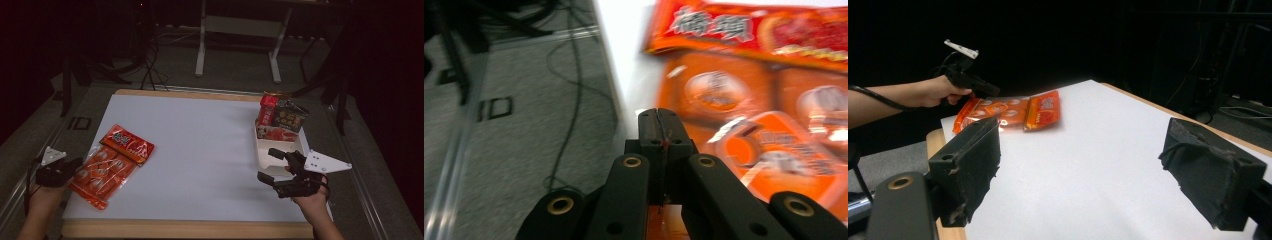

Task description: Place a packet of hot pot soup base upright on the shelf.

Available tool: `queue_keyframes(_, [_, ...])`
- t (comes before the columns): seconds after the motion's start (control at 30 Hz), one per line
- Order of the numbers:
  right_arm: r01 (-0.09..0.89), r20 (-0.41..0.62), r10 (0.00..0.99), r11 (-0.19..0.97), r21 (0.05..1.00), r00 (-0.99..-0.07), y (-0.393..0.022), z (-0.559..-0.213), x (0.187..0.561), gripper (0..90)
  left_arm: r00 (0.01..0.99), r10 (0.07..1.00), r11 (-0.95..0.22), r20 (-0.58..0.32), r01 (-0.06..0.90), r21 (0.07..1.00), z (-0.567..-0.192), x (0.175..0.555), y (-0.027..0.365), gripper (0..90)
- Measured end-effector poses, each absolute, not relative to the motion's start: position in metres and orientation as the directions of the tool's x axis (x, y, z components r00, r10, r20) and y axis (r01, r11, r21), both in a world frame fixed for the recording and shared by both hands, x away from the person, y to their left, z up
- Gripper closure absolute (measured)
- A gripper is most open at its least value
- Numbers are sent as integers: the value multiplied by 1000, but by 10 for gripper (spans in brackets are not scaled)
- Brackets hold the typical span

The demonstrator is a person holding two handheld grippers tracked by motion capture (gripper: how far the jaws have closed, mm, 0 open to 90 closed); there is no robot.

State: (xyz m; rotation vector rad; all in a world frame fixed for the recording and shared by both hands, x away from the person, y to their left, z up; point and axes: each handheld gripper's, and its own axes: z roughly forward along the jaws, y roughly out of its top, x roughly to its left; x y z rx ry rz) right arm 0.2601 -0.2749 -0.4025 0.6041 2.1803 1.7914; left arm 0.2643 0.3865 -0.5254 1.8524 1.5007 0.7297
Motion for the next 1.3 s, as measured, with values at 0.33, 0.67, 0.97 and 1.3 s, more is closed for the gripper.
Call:
queue_keyframes(0.33, [160,71,466,154,975,-882,-276,-405,261,157,216,975,-198,54,733,650,-528,276,388,900])
queue_keyframes(0.67, [160,72,464,153,975,-883,-275,-404,260,158,245,969,-204,26,742,639,-527,265,376,900])
queue_keyframes(0.97, [160,73,461,153,975,-885,-273,-403,261,159,304,952,-213,-31,733,647,-526,246,349,900])
queue_keyframes(1.3, [159,73,456,153,975,-887,-272,-402,261,159,417,904,-267,-89,717,644,-526,238,287,900])
